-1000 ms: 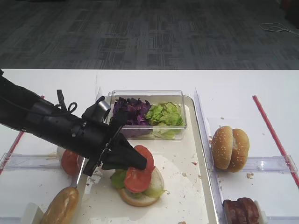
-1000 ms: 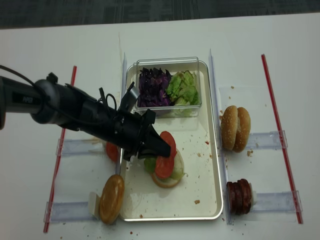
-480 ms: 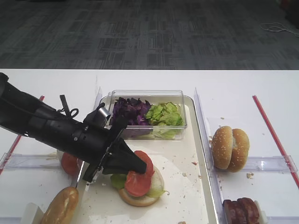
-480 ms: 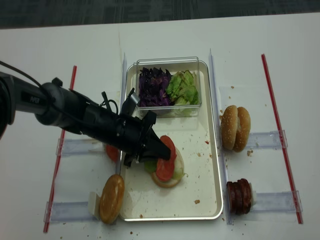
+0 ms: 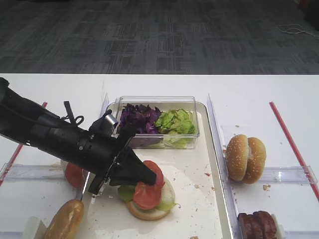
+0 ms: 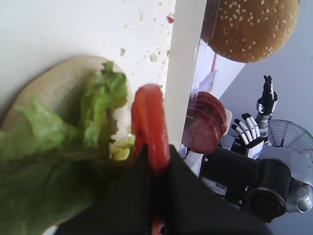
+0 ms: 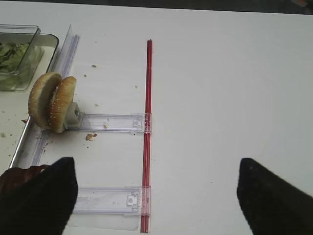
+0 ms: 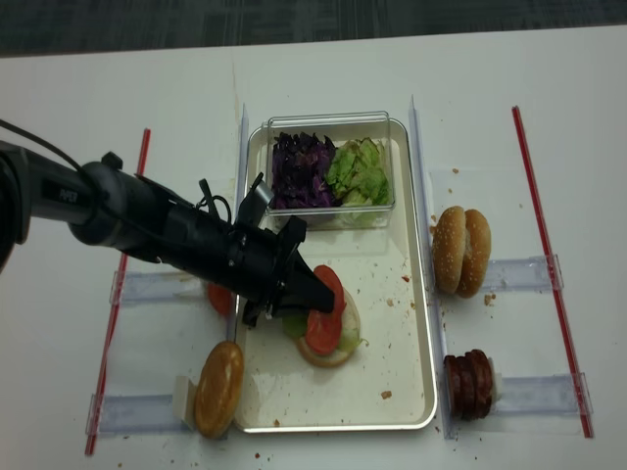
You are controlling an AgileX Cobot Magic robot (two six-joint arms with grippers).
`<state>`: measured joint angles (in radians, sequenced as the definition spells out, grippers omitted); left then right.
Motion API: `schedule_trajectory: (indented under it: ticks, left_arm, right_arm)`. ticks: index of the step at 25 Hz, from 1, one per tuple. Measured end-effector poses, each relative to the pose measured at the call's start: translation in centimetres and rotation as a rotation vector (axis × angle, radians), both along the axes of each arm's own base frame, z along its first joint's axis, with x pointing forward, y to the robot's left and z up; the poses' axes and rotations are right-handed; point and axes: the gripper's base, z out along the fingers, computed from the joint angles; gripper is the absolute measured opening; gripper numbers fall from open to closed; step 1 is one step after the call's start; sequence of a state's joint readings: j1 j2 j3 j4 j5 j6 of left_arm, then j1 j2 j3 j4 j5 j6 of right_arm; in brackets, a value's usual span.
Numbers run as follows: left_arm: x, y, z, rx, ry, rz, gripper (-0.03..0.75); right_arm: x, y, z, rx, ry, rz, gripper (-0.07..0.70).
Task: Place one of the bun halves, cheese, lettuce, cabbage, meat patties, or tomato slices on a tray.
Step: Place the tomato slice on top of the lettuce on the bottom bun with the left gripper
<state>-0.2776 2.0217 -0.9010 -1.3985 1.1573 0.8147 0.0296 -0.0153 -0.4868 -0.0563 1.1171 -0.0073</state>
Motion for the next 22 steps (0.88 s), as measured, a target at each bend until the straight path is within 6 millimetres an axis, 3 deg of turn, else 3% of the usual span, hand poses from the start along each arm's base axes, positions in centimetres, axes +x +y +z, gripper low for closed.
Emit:
schedule_trajectory:
  ticks: [7,19,22]
  left_arm:
    - [0.16,-0.08,0.11,-0.014,-0.007,0.017,0.085]
    - [0.15,-0.07,0.10,-0.014,-0.009,0.014,0.426]
    - [0.15,-0.07,0.10,-0.014,-0.009,0.014,0.460]
  right_arm:
    - [0.00,0.00,0.00,0.000,0.000,0.000,0.685]
    - [0.00,0.00,0.00,-0.002,0.000,0.001,0.685]
    - [0.00,0.00,0.00,-0.002,0.000,0.001,0.685]
